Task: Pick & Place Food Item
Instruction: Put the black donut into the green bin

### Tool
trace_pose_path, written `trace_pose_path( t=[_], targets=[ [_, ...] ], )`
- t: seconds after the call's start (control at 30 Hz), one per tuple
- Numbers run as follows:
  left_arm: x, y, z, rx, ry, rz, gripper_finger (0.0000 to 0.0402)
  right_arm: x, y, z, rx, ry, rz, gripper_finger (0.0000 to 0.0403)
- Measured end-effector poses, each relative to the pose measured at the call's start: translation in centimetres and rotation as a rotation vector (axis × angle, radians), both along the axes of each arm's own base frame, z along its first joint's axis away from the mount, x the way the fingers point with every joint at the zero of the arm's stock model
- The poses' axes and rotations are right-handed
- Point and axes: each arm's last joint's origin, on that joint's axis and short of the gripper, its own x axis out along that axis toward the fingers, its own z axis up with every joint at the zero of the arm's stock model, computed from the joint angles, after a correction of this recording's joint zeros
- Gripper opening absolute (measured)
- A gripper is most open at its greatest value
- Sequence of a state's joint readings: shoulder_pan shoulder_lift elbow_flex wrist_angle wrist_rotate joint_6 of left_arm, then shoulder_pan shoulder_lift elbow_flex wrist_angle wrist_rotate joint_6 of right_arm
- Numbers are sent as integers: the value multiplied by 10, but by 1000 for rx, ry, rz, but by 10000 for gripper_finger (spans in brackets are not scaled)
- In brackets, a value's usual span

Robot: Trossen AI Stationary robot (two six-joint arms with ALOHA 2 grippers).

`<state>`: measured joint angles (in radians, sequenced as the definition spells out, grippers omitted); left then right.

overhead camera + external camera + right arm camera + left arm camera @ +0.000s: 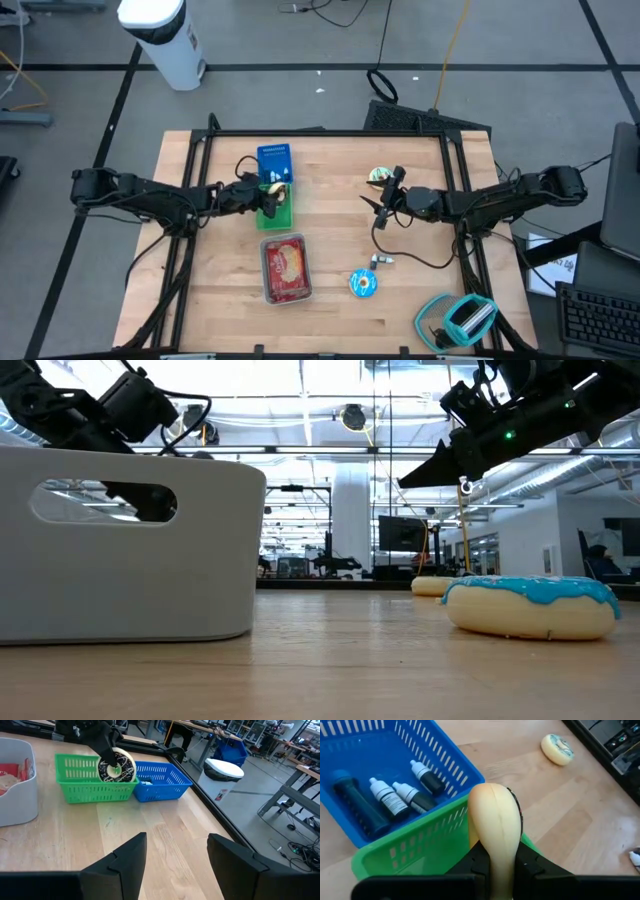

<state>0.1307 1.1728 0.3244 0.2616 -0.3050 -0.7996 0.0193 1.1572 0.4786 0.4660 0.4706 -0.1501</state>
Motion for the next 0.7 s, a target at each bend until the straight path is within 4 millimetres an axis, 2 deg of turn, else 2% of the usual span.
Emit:
trace_pose_path(
  t=[0.33, 0.7],
  targets=[
    [0, -3, 4, -40, -22, -86, 42, 0, 0, 0, 0, 0, 0, 200],
    [-13, -3, 8, -24, 34, -48, 42, 0, 0, 0, 0, 1, 0, 197]
  ],
)
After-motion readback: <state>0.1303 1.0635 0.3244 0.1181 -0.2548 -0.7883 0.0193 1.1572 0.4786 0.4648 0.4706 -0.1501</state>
